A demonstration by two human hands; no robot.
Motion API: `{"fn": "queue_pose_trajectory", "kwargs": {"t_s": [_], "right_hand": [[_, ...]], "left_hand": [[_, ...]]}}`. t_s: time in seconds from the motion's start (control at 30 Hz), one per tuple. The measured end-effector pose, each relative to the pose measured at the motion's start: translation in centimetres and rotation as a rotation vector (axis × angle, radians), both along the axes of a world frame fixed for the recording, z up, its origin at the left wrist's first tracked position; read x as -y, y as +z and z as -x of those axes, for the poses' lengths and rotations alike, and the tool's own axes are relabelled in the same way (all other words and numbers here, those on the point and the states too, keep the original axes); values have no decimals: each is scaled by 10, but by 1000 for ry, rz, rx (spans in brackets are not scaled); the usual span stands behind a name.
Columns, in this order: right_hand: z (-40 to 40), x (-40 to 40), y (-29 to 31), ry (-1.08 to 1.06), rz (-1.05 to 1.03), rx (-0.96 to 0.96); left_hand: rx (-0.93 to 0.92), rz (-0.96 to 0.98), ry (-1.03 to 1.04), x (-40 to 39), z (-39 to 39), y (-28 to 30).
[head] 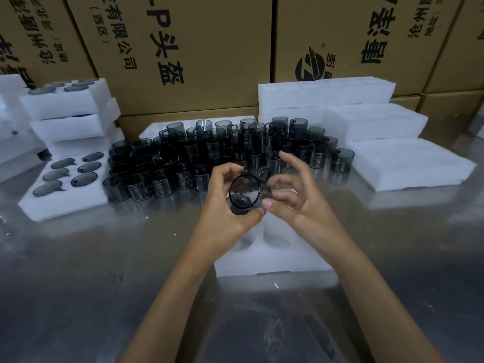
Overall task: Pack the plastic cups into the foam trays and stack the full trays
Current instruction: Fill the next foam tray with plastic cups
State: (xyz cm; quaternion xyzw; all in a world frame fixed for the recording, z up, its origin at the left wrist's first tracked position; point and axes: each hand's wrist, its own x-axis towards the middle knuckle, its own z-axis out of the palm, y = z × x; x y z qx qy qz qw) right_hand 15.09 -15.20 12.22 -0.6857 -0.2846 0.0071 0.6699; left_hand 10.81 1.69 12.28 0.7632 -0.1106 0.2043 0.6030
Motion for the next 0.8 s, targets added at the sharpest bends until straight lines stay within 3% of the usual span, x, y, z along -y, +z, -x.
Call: {"fn": "queue_pose_trajectory", "kwargs": {"t_s": [0.13, 0.4, 0.8], "right_hand": [[-1, 7, 4, -161, 284, 188], [-14, 24, 1, -361, 392, 130], [-23, 31, -4, -348, 375, 123]], "left_hand": [[-8, -88, -22, -3, -2, 4], [-142, -255, -85, 2, -20, 11], [-279, -283, -82, 6, -41, 11]]}}
